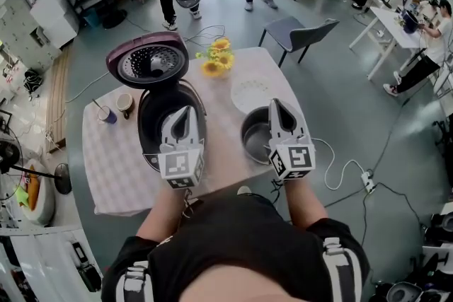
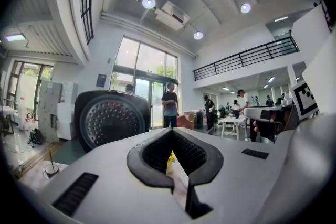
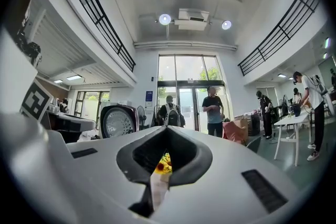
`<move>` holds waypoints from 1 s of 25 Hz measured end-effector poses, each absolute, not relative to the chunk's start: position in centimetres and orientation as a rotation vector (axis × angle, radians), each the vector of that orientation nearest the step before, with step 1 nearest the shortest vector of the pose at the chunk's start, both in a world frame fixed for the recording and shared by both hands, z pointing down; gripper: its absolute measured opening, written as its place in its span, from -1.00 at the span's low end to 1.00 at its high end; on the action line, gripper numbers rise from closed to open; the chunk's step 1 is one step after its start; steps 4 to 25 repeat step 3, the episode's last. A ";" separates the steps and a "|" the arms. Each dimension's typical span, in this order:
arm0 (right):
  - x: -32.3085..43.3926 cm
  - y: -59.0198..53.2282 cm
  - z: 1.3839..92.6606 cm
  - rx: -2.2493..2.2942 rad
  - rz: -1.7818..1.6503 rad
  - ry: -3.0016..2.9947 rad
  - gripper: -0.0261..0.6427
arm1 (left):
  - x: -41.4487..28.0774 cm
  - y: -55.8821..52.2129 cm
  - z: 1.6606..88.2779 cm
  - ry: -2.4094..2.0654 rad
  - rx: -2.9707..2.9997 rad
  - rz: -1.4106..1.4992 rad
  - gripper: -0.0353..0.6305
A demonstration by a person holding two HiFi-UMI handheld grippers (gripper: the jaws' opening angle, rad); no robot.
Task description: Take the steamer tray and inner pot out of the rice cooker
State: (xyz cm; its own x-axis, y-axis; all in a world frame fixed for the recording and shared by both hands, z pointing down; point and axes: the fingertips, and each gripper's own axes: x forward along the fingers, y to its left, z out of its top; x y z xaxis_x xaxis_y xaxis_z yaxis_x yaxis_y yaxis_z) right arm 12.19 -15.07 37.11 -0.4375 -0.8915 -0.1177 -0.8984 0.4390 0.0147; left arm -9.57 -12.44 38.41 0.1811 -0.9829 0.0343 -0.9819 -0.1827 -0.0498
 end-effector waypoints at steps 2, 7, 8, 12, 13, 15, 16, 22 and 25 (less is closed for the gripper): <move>12.2 -15.1 37.1 -1.607 0.110 2.588 -0.93 | -9.5 -12.5 38.6 2.002 -2.416 -0.088 -0.88; 12.2 -15.2 37.2 -1.604 0.108 2.589 -0.93 | -9.5 -12.5 38.6 2.003 -2.423 -0.086 -0.88; 12.2 -15.2 37.2 -1.604 0.108 2.589 -0.93 | -9.5 -12.5 38.6 2.003 -2.423 -0.086 -0.88; 12.2 -15.2 37.2 -1.604 0.108 2.589 -0.93 | -9.5 -12.5 38.6 2.003 -2.423 -0.086 -0.88; 12.2 -15.2 37.2 -1.604 0.108 2.589 -0.93 | -9.5 -12.5 38.6 2.003 -2.423 -0.086 -0.88; 12.2 -15.2 37.2 -1.604 0.108 2.589 -0.93 | -9.5 -12.5 38.6 2.003 -2.423 -0.086 -0.88; 12.2 -15.2 37.2 -1.604 0.108 2.589 -0.93 | -9.5 -12.5 38.6 2.003 -2.423 -0.086 -0.88; 12.2 -15.2 37.2 -1.604 0.108 2.589 -0.93 | -9.5 -12.5 38.6 2.003 -2.423 -0.086 -0.88; 12.2 -15.2 37.2 -1.604 0.108 2.589 -0.93 | -9.5 -12.5 38.6 2.003 -2.423 -0.086 -0.88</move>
